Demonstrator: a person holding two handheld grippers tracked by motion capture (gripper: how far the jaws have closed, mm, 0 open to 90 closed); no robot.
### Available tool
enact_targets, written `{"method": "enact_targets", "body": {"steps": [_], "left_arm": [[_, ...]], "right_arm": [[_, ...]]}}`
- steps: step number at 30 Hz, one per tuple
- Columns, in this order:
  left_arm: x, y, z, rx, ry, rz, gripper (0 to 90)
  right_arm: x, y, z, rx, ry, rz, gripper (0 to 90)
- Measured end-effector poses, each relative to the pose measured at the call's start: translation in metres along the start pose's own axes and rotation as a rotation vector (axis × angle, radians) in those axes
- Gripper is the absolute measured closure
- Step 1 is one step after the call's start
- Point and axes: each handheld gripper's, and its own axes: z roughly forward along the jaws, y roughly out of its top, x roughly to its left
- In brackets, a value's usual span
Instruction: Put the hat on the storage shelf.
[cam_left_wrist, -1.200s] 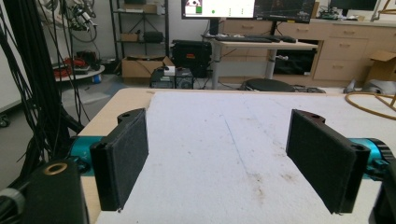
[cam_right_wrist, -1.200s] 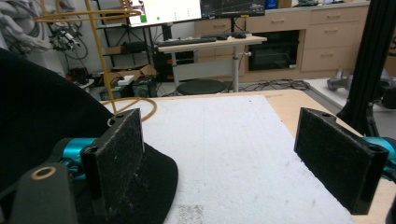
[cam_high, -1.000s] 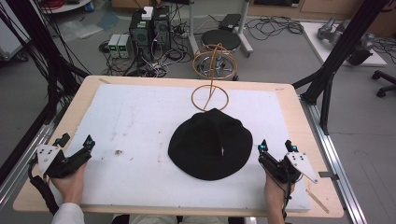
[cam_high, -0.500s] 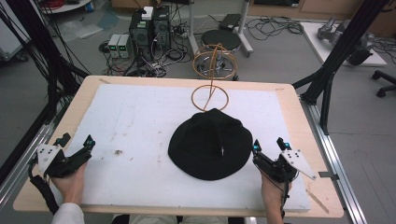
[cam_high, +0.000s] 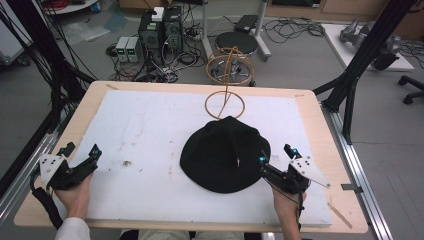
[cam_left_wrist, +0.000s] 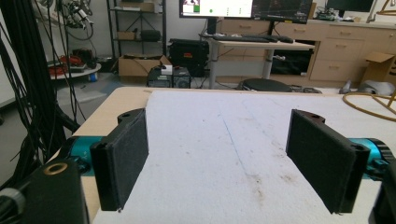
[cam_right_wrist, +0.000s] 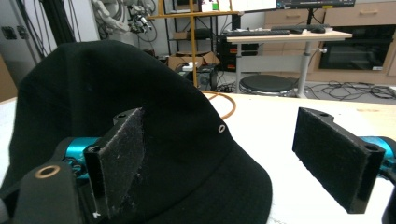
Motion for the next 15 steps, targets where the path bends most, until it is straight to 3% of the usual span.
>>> {"method": "enact_targets", "body": {"steps": [8, 15], "left_arm": [[0.0, 0.0, 0.001, -0.001, -0.001, -0.003, 21.4], [-0.001, 0.0, 0.002, 0.002, -0.009, 0.003, 21.6]], "right_arm": [[0.008, 0.004, 0.0, -0.003, 0.032, -0.008, 16.5], [0.018, 0.004, 0.011, 0.023, 0.072, -0.02, 16.5]]}}
